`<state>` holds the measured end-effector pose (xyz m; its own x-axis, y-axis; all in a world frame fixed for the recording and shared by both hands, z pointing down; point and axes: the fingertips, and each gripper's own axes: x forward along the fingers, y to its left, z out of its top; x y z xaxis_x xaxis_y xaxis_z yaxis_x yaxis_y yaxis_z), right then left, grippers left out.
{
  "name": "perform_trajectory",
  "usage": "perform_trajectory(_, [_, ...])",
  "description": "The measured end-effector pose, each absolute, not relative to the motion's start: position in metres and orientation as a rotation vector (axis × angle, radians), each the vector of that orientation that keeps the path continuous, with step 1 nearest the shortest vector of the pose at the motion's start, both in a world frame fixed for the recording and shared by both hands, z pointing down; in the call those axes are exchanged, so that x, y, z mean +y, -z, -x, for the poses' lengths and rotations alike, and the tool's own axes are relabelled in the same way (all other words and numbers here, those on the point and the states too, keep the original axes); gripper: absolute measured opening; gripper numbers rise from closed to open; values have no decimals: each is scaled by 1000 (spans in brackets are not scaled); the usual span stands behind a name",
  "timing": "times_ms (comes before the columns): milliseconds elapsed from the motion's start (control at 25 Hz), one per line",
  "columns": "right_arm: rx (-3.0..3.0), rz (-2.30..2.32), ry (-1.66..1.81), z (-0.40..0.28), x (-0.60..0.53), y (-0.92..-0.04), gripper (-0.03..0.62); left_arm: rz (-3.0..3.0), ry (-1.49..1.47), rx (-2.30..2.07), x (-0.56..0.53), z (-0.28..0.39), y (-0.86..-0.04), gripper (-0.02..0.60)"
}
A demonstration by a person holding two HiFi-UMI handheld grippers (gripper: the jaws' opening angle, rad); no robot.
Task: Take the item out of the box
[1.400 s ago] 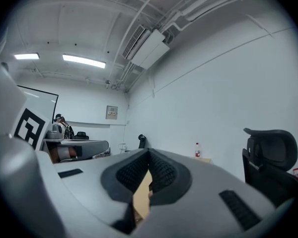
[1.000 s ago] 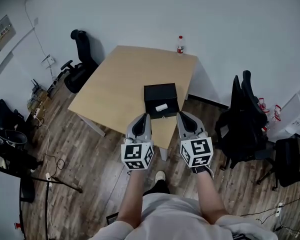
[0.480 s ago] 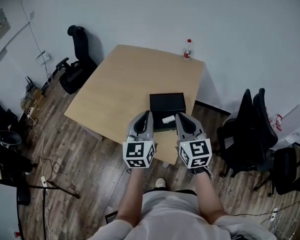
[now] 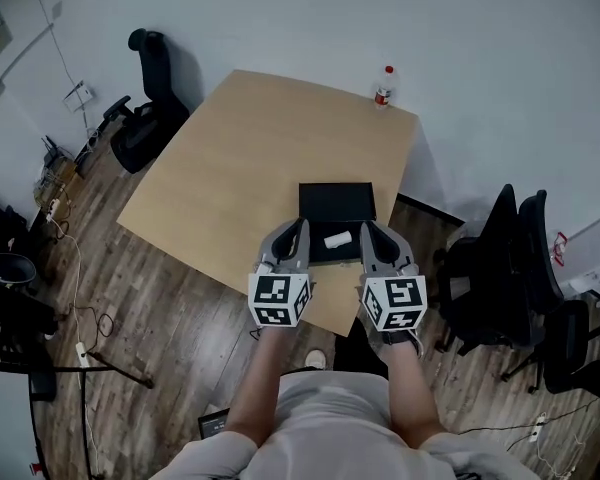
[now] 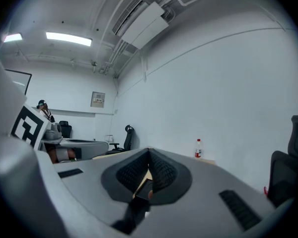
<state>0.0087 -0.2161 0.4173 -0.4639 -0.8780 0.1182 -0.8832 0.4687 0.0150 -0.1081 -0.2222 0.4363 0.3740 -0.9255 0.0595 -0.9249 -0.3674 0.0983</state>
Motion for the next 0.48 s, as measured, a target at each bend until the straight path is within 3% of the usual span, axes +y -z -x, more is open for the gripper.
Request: perform_trajectory(480, [-2454, -1453, -116, -22, -290, -474, 12, -2505, -87, -1700, -289, 101, -475, 6])
